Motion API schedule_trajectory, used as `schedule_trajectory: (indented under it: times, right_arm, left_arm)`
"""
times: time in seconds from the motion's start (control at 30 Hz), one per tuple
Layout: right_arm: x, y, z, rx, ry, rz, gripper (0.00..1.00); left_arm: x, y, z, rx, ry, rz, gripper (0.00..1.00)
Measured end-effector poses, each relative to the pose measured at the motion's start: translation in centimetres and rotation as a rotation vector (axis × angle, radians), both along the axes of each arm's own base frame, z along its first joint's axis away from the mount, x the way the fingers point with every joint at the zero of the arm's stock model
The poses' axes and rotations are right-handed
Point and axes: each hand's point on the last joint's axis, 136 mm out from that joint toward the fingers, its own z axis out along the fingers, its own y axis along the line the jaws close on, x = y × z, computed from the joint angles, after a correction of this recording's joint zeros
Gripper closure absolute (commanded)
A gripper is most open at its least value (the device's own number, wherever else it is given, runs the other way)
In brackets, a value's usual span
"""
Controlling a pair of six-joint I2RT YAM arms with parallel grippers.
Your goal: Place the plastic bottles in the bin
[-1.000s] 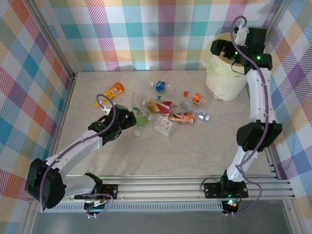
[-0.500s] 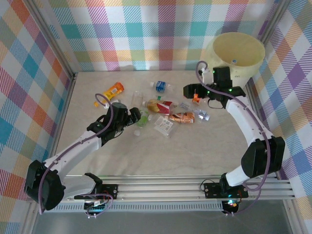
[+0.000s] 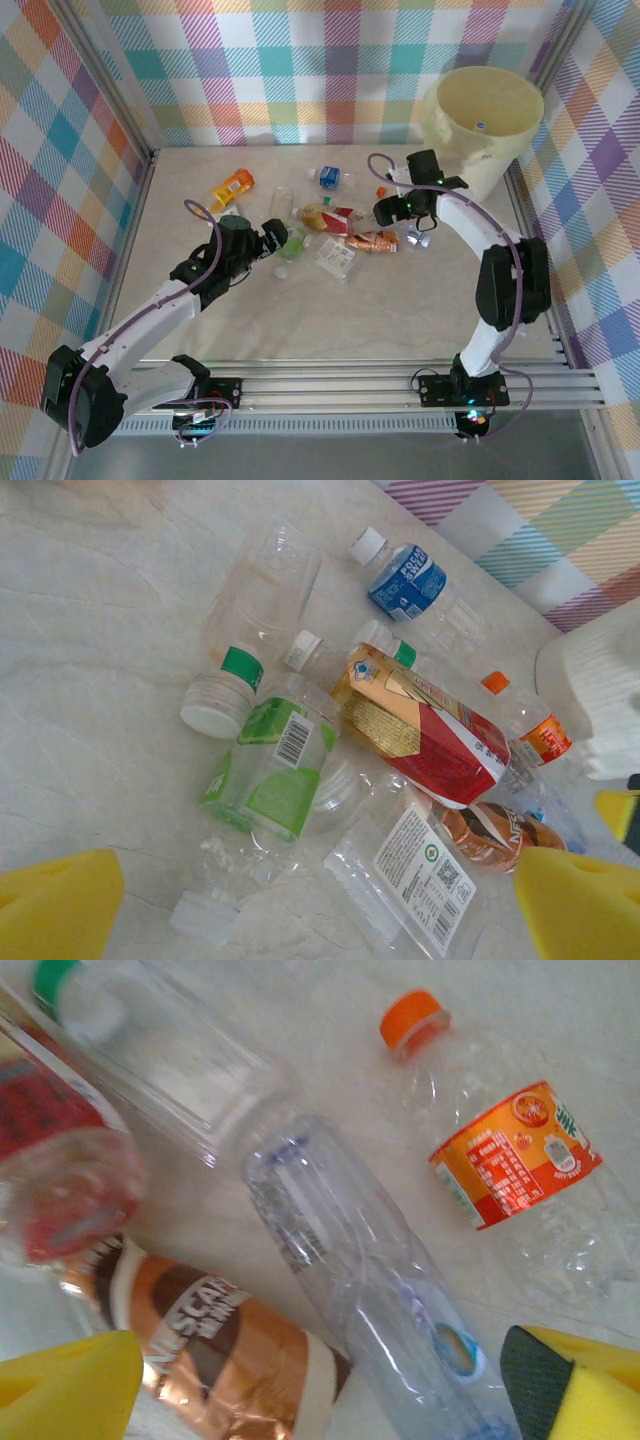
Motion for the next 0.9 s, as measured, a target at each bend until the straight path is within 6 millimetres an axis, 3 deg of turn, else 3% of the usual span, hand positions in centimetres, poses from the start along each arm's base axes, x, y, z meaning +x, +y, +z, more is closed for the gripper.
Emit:
schedule_trajectory:
  times: [0.17,0.43,0.9]
  right_arm:
    - [1.8,-0.6,-1.3,-0.108,0.015,0.017,0.14]
    - [2.9,-0.6,-3.9,-0.196,0.08,0.107,0.2]
    - [3.0,1.2,-8.2,-0.256,0.206,0.232,0.27]
  left_arm:
    - [0.0,0.0,-0.1,-0.009,0.006,0.007,0.0]
    - [0.0,0.1,-0.2,-0.011,0.008,0.012,0.0]
    - [0.0,0.2,-0.3,-0.022,0.012,0.03,0.0]
